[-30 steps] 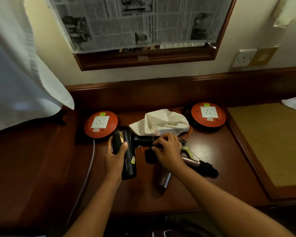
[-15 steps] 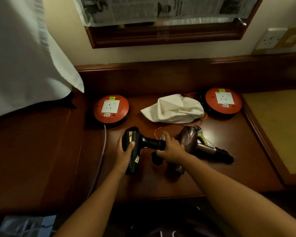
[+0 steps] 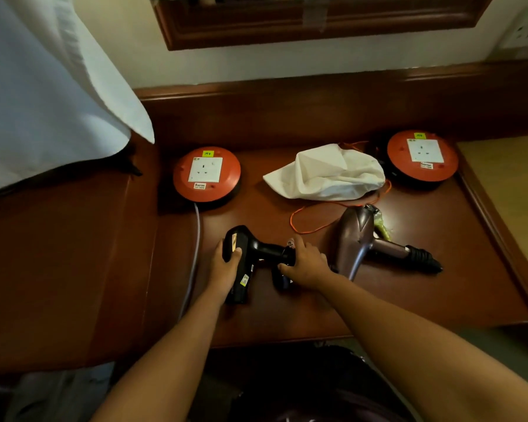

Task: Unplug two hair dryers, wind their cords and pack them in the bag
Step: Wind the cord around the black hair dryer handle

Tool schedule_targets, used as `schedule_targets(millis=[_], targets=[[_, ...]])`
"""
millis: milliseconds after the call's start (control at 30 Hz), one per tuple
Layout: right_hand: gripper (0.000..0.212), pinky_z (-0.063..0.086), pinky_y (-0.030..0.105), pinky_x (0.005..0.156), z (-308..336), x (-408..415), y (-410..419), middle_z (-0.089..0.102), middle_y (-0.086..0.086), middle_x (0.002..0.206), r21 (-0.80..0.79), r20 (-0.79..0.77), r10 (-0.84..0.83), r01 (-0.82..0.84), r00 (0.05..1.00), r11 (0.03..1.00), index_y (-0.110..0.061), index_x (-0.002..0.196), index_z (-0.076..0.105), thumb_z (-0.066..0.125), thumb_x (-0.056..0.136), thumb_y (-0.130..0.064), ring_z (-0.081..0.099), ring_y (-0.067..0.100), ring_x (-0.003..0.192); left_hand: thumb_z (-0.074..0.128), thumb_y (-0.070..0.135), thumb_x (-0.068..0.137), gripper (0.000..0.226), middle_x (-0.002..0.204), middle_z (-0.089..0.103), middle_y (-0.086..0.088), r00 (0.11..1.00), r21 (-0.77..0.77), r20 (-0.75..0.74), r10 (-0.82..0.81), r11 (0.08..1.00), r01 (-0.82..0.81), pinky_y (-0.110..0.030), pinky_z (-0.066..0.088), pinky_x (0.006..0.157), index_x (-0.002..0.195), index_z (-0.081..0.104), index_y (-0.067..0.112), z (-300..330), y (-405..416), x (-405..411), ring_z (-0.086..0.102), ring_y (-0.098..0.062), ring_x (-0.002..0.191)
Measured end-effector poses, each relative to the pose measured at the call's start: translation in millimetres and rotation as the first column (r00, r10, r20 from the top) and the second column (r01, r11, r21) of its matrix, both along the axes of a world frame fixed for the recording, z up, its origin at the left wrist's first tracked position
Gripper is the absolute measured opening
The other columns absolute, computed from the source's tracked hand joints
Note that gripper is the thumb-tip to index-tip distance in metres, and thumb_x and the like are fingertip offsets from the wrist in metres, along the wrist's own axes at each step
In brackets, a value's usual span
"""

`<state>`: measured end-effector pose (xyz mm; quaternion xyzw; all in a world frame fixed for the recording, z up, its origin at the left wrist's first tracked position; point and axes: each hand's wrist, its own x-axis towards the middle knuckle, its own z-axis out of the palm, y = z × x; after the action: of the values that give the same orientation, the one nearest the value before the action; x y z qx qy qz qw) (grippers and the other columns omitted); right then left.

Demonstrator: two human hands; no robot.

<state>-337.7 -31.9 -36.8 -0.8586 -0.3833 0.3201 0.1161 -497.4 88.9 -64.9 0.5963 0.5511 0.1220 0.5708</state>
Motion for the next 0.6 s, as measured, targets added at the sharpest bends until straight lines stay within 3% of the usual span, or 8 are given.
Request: schedule_targets(millis=[300,433,600], targets=[[0.079,0.042,0.044,0.094,-11.4,-10.8,8.1,0.048,0.015,0.129,-0.006,-0.084,-0.017,0.017,0.996,1.000,-0.019,0.143,0.021,0.063,0.081,-0.043,0.048,0.035,0.116,0.057,0.027,0.094,0.052,0.131,0.056,0.001,0.999,0.030,-0.040,0.003,1.000,-0.002,-0.042,0.045,0.101,0.143,0.040,0.021,0.1,12.9,-7.4,0.055,-0.020,0.118],[0.077,0.042,0.042,0.097,-13.7,-13.7,5.2,0.046,0.017,0.131,0.012,-0.144,-0.044,0.046,0.989,0.999,-0.014,0.143,0.023,0.065,0.083,-0.037,0.046,0.034,0.118,0.058,0.029,0.092,0.048,0.123,0.062,0.001,0.995,0.058,-0.076,-0.058,0.996,0.062,-0.036,0.051,0.092,0.138,0.045,0.024,-1.8,15.9,-8.4,0.061,-0.019,0.110],[0.082,0.039,0.040,0.102,-17.9,-11.2,0.2,0.037,0.016,0.138,0.024,-0.184,-0.048,0.053,0.982,0.998,-0.013,0.147,0.020,0.065,0.082,-0.035,0.039,0.032,0.126,0.061,0.029,0.090,0.052,0.129,0.058,0.003,0.989,0.102,-0.109,-0.103,0.988,0.114,-0.042,0.049,0.098,0.139,0.042,0.028,-5.4,19.9,-4.7,0.057,-0.017,0.116]])
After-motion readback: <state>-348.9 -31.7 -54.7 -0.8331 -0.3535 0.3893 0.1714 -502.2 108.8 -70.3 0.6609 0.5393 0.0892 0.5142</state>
